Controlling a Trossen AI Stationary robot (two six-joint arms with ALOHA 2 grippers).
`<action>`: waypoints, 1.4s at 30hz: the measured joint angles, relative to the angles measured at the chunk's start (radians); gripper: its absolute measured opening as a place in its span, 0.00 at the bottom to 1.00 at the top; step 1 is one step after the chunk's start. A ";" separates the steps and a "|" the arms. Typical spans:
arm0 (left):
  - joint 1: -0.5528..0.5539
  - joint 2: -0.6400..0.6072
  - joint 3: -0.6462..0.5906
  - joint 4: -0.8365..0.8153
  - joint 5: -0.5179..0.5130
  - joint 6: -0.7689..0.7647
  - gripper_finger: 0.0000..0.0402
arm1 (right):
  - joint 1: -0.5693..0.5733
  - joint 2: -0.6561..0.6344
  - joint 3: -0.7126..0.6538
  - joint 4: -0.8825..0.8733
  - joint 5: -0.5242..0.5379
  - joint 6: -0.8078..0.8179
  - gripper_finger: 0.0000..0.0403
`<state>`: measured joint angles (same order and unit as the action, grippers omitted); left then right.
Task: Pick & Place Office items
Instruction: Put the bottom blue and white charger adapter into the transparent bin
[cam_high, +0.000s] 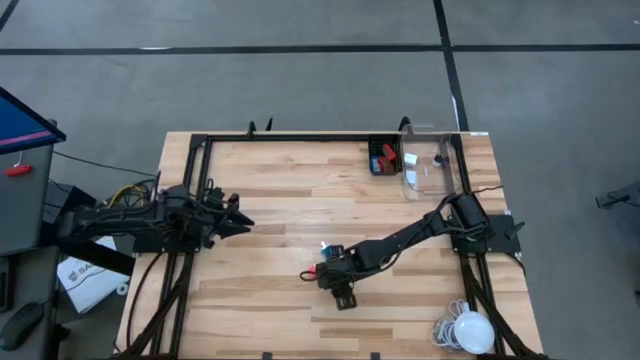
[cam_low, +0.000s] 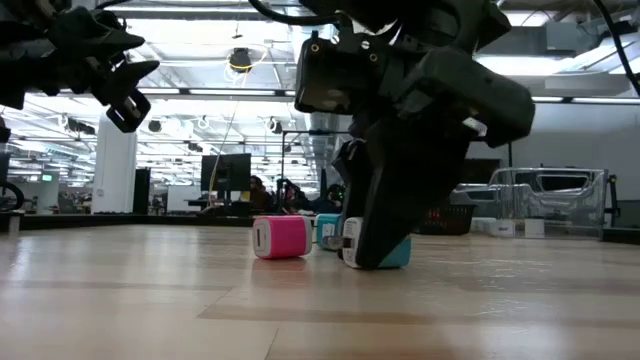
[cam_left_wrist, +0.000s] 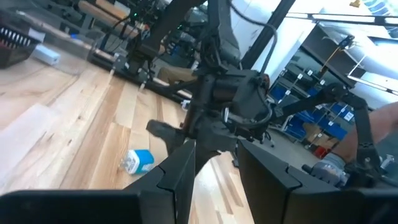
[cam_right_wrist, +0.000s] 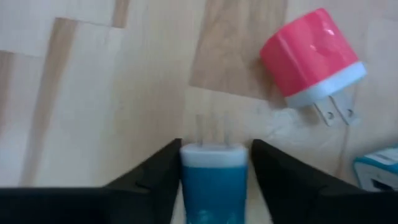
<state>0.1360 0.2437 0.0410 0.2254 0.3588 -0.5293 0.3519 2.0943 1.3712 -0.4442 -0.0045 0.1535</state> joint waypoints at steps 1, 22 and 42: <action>0.000 0.009 0.000 0.001 0.000 0.000 0.29 | 0.000 -0.004 -0.001 -0.001 0.006 0.006 0.44; 0.000 0.112 0.000 0.019 0.003 0.000 0.29 | -0.171 -0.268 0.181 -0.585 0.345 0.525 0.31; 0.000 0.138 0.000 0.030 0.000 0.000 0.29 | -0.996 -0.905 -0.506 -0.467 0.229 0.713 0.31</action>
<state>0.1356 0.3817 0.0414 0.2558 0.3588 -0.5293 -0.6436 1.1895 0.8650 -0.9112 0.2246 0.8670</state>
